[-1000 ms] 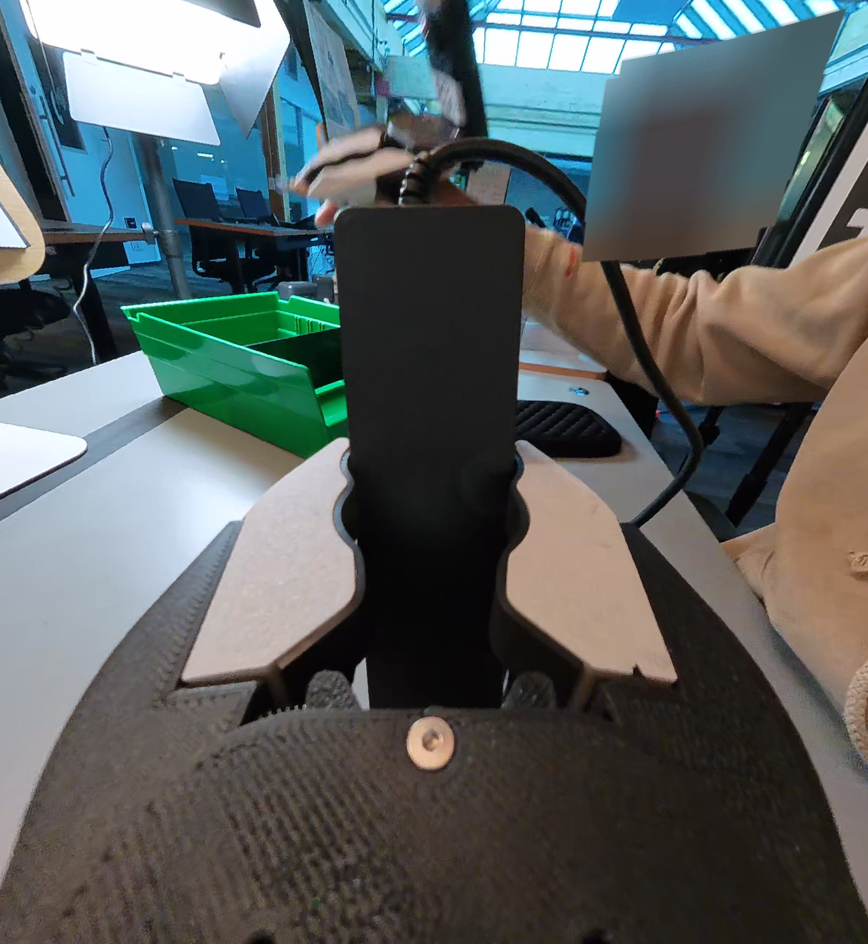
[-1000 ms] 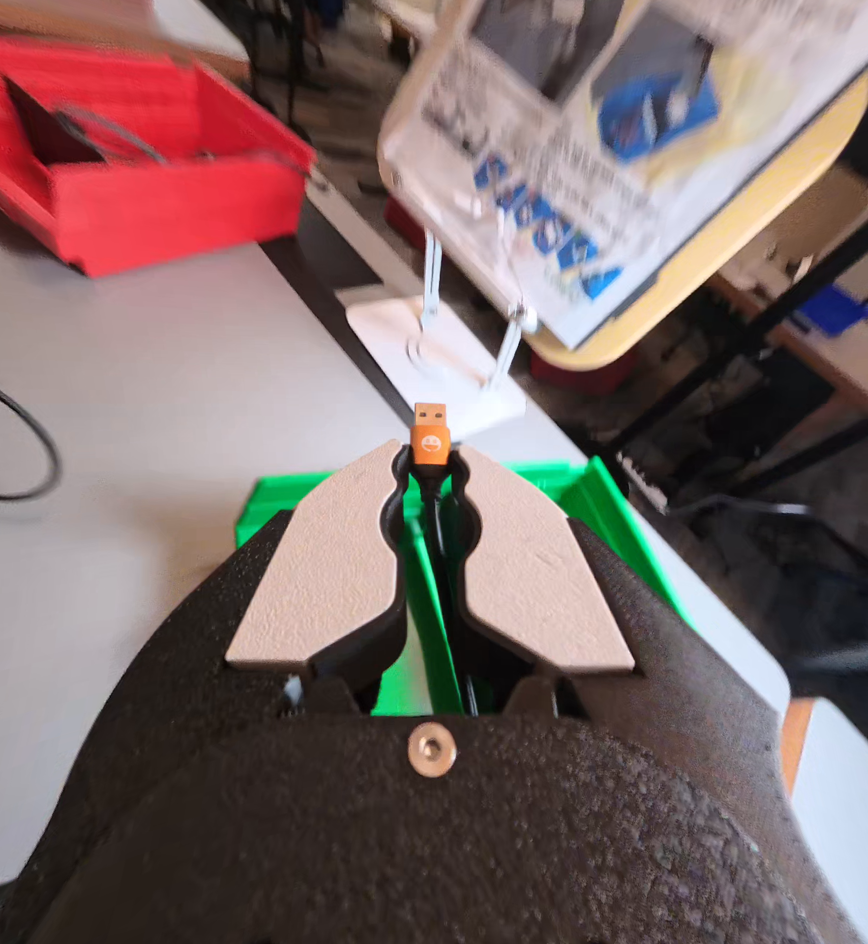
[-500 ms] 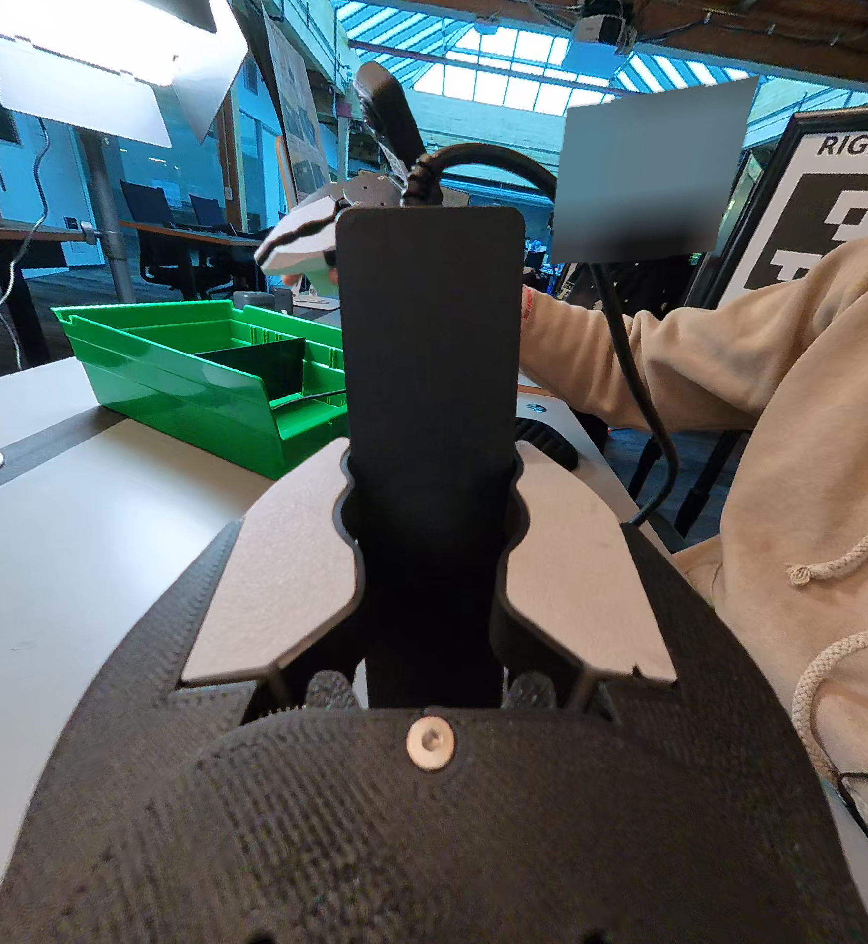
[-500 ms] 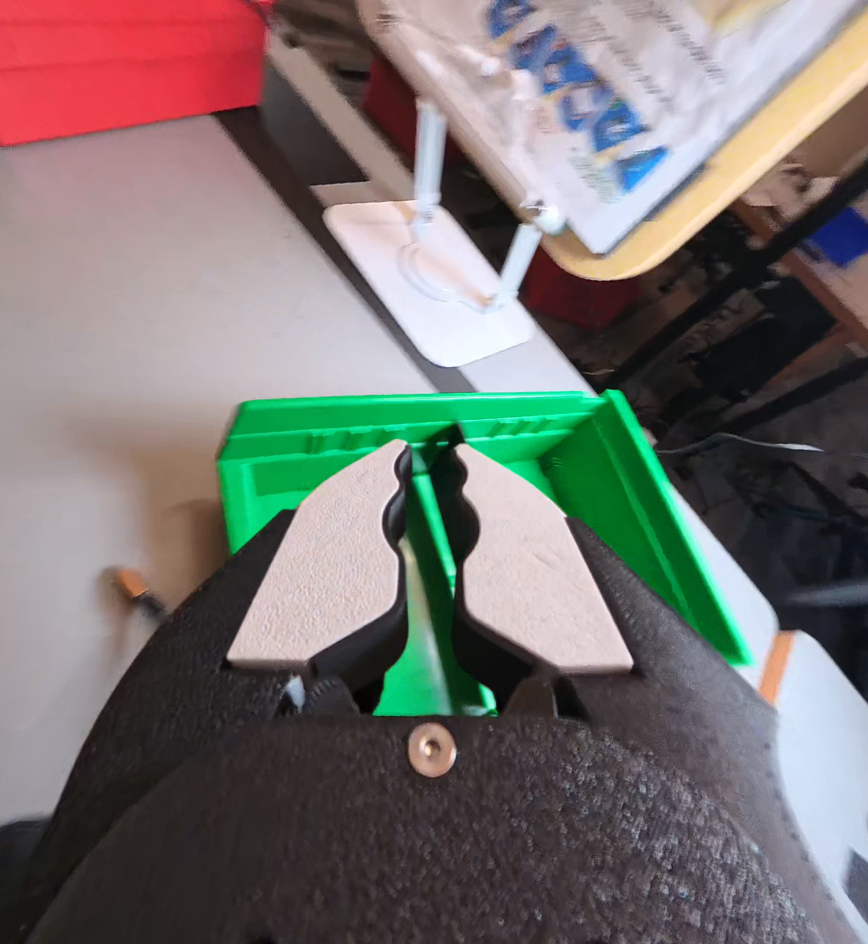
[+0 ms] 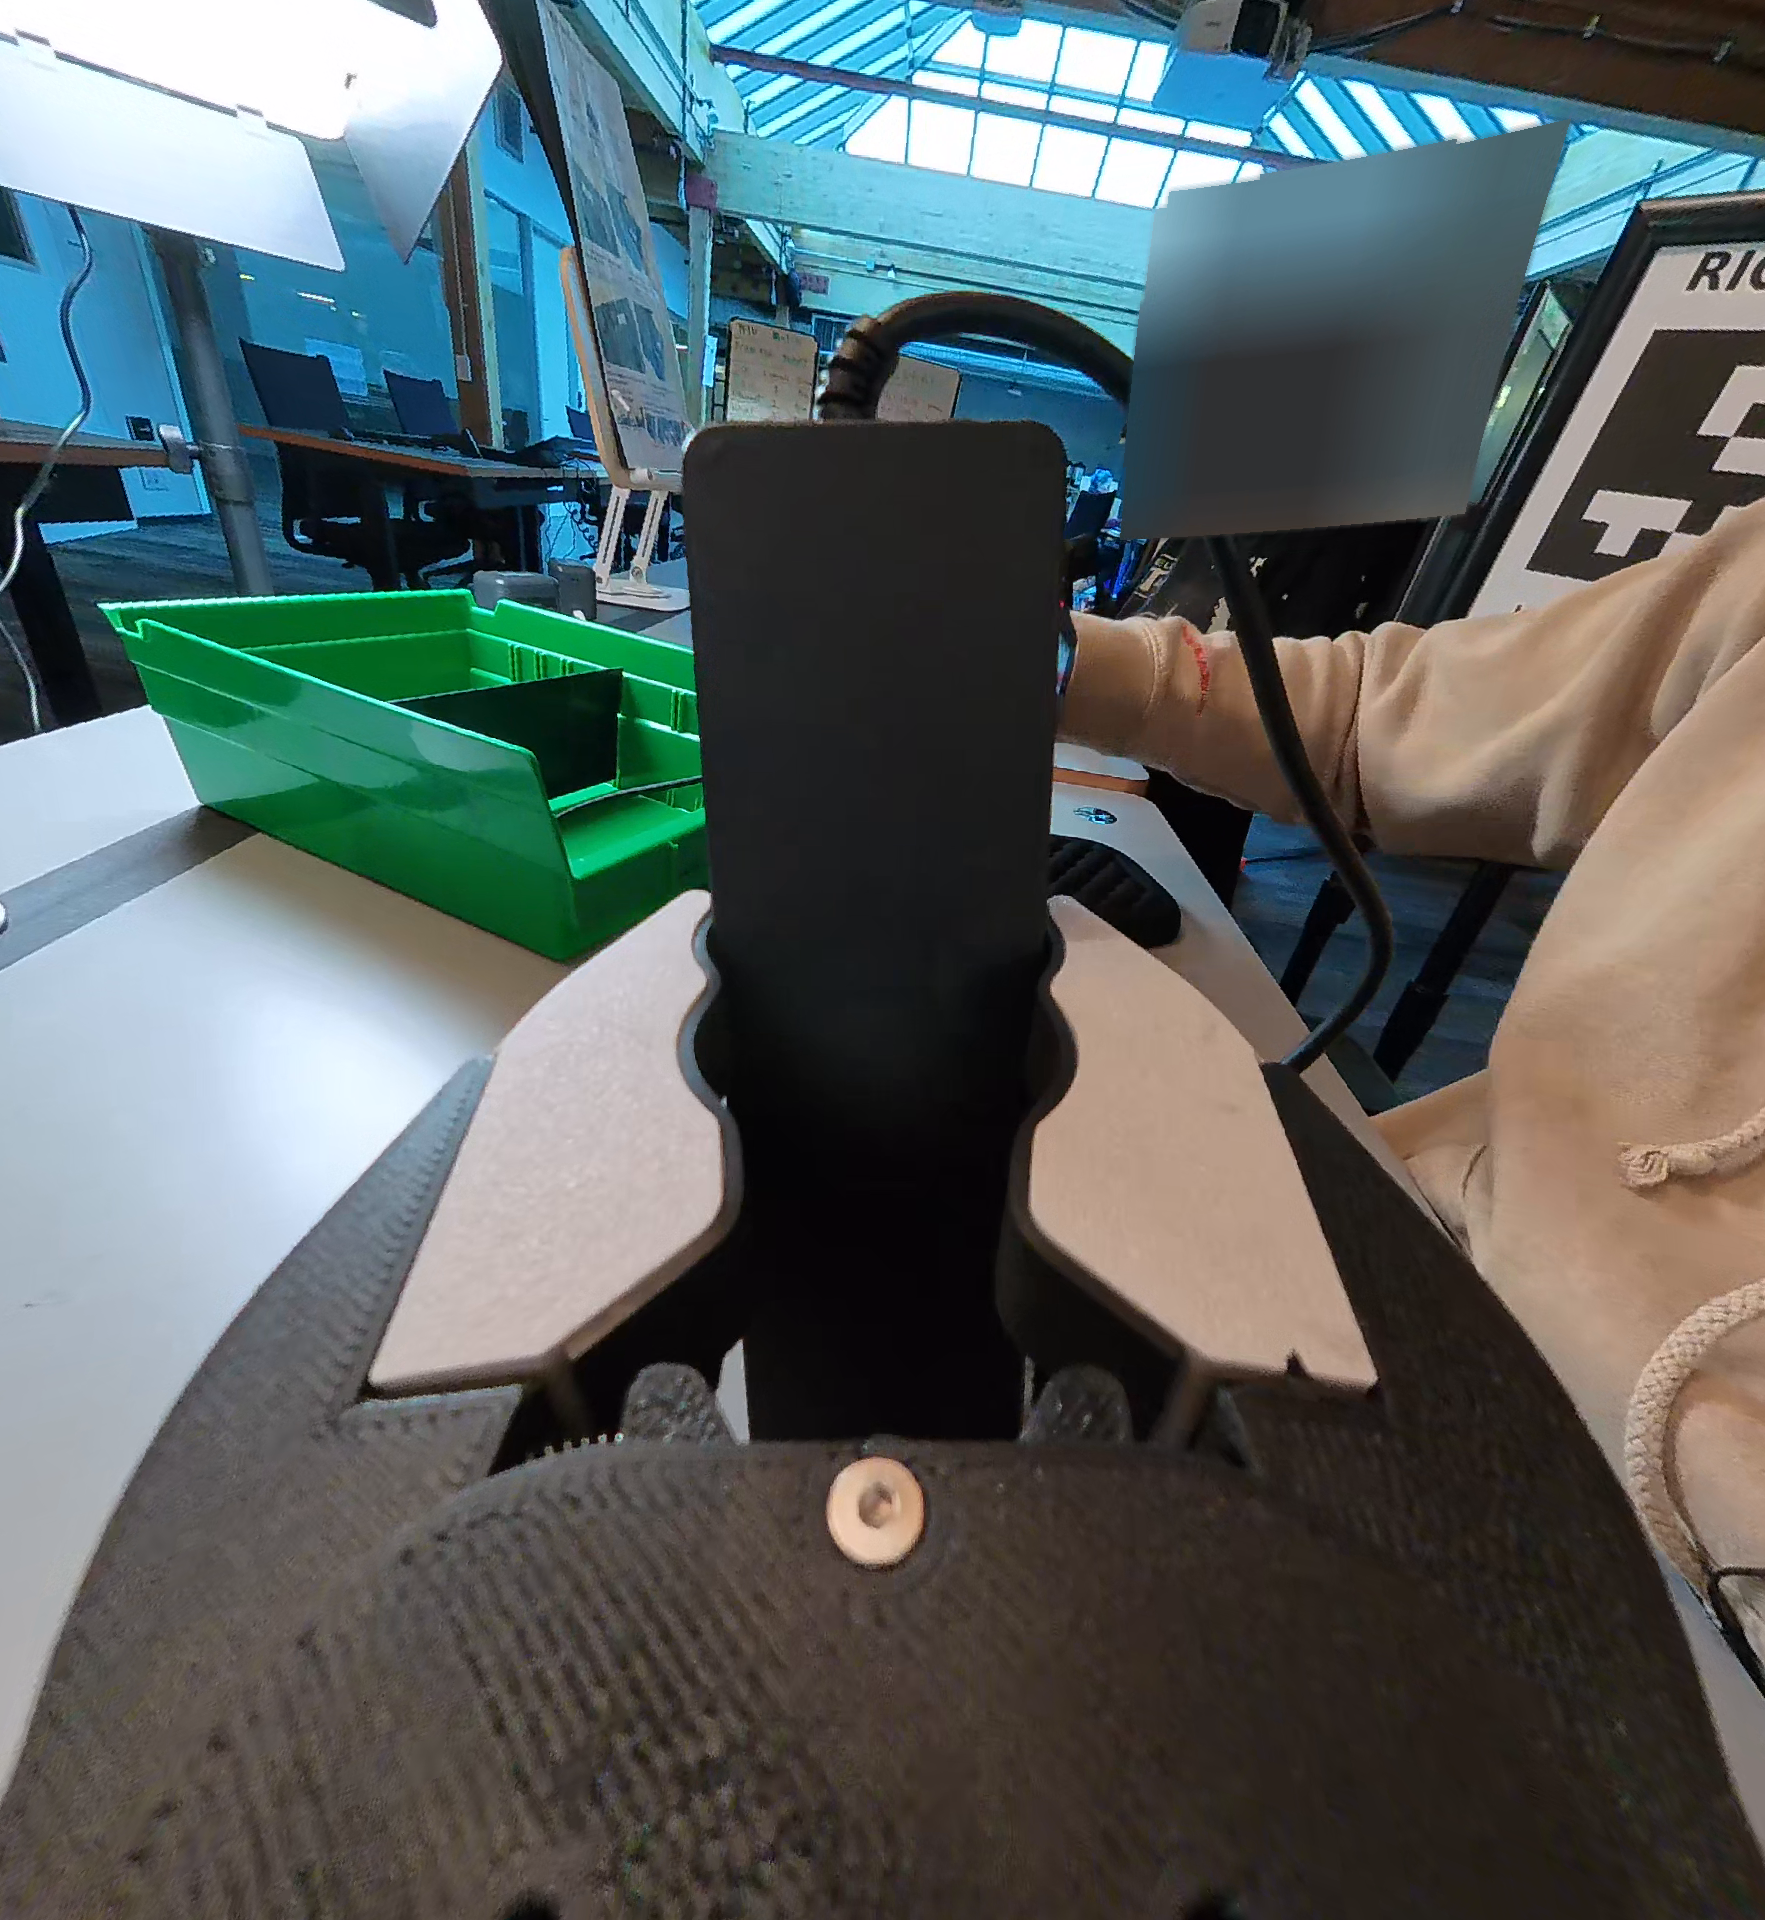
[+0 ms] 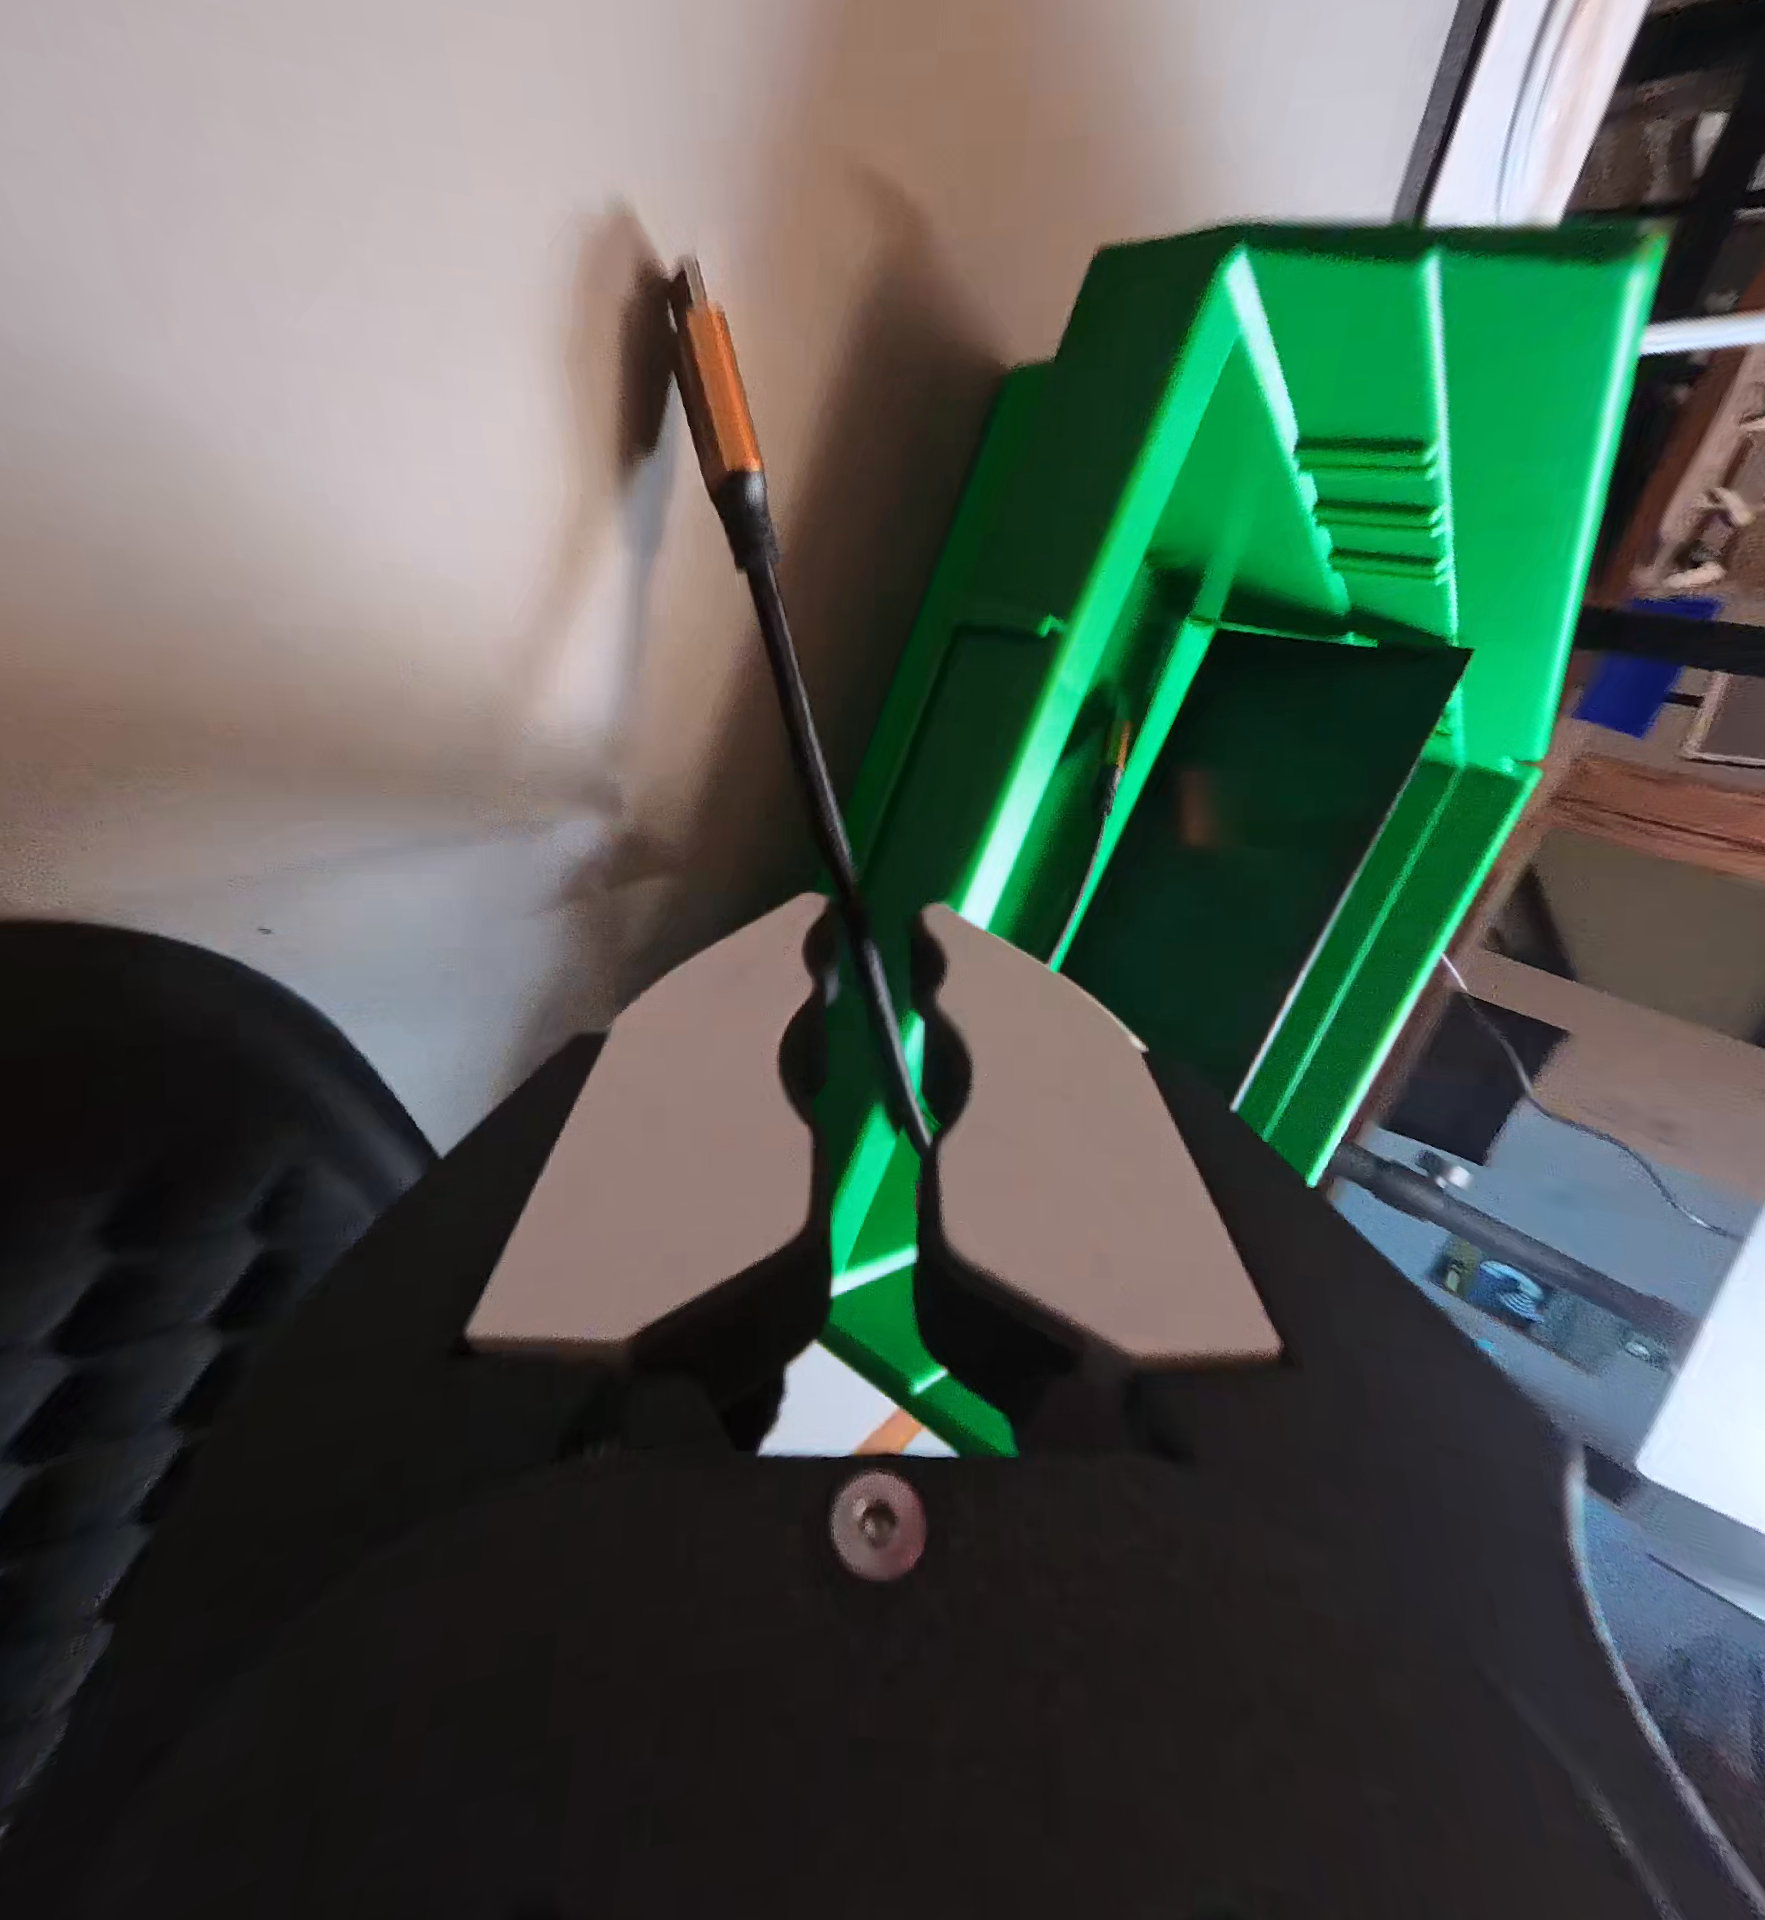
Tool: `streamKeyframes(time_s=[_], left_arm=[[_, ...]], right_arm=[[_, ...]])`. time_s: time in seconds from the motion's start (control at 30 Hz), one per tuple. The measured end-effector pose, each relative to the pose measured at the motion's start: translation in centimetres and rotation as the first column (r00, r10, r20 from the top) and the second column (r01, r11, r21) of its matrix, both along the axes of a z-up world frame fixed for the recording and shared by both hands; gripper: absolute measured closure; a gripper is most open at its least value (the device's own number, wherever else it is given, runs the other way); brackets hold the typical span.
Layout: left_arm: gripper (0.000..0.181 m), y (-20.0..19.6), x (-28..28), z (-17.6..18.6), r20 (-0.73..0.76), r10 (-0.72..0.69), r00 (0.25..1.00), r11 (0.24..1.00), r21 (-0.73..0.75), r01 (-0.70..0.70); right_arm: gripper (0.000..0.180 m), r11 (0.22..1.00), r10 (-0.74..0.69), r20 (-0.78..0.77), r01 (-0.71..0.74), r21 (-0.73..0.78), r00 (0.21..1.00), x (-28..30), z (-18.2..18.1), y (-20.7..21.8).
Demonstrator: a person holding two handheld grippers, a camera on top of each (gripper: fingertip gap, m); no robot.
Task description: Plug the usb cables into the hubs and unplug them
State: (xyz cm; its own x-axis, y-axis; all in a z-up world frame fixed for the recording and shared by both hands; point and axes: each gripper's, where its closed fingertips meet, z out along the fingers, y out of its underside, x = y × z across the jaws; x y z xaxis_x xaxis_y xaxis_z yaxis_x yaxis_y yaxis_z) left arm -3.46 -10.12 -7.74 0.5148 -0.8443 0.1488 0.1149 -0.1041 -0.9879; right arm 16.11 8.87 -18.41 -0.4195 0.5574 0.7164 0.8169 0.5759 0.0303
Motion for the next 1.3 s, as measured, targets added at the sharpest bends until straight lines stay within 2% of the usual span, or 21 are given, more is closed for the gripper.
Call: streamKeyframes(time_s=[0.07, 0.17, 0.23, 0.3, 0.4, 0.5, 0.57, 0.7, 0.77, 0.83, 0.9, 1.0, 1.07, 1.17, 1.3], left_arm=[[0.126, 0.0, 0.0, -0.1, -0.003, 0.003, 1.0, 1.0, -0.002, -0.003], [0.126, 0.0, -0.1, 0.0, -0.002, 0.004, 1.0, 1.0, -0.003, -0.004], [0.126, 0.1, 0.0, -0.2, -0.002, 0.001, 1.0, 1.0, -0.008, -0.001], [0.126, 0.1, 0.0, -0.3, -0.004, -0.004, 1.0, 1.0, -0.014, 0.004], [0.126, 0.0, 0.1, -0.3, -0.005, -0.007, 1.0, 1.0, -0.014, 0.007], [0.126, -0.1, -0.1, 0.1, 0.028, -0.01, 1.0, 1.0, -0.013, 0.01], [0.126, -0.1, -0.5, 0.3, 0.061, -0.013, 0.998, 1.0, -0.017, 0.014], [0.126, -0.2, -0.9, 0.8, 0.117, -0.028, 0.993, 0.999, -0.017, 0.03], [0.126, -0.3, -1.0, 1.2, 0.15, -0.041, 0.988, 0.999, -0.012, 0.043], [0.126, -0.4, -0.9, 1.6, 0.175, -0.051, 0.983, 0.999, -0.001, 0.052], [0.126, -0.6, -0.8, 2.0, 0.187, -0.048, 0.981, 0.999, 0.018, 0.046], [0.126, -0.7, -0.9, 2.7, 0.193, -0.021, 0.981, 0.999, 0.052, 0.011], [0.126, -0.8, -1.0, 3.4, 0.216, -0.006, 0.976, 0.997, 0.072, -0.01], [0.126, -0.6, -1.2, 4.2, 0.26, 0.032, 0.965, 0.993, 0.1, -0.06], [0.126, -1.3, -1.0, 5.6, 0.334, 0.021, 0.942, 0.987, 0.141, -0.072]], right_arm=[[0.176, 1.0, -0.001, -0.016, 0.001, -0.005, 1.0, 0.1, 0.2, 0.3], [0.176, 0.988, -0.074, -0.129, 0.055, -0.147, 0.989, -0.5, 2.9, 0.5], [0.176, 0.982, -0.138, -0.214, 0.105, -0.159, 0.967, -0.9, 5.6, 2.3], [0.176, 0.974, -0.206, -0.211, 0.179, -0.141, 0.956, -0.7, 6.9, 4.8], [0.176, 0.954, -0.284, -0.113, 0.268, -0.137, 0.952, -0.3, 5.2, 7.9], [0.175, 0.91, -0.334, 0.001, 0.323, -0.262, 0.943, -0.4, 1.2, 8.8], [0.158, 0.863, -0.369, 0.002, 0.344, -0.371, 0.929, -1.0, 0.4, 8.4], [0.148, 0.81, -0.377, -0.242, 0.192, -0.555, 0.894, -4.1, 5.1, 6.1], [0.146, 0.796, -0.331, -0.375, 0.043, -0.603, 0.866, -6.2, 8.0, 3.2], [0.146, 0.751, -0.277, -0.477, -0.122, -0.649, 0.834, -8.6, 9.9, -1.0], [0.146, 0.672, -0.229, -0.562, -0.288, -0.682, 0.795, -10.8, 11.3, -6.3], [0.153, 0.474, -0.201, -0.654, -0.511, -0.717, 0.73, -13.4, 12.3, -15.0], [0.153, 0.39, -0.218, -0.668, -0.564, -0.728, 0.712, -15.2, 11.3, -18.7], [0.151, 0.28, -0.326, -0.645, -0.581, -0.764, 0.691, -18.1, 9.7, -21.0], [0.145, 0.255, -0.416, -0.675, -0.635, -0.729, 0.609, -20.7, 10.6, -20.4]])
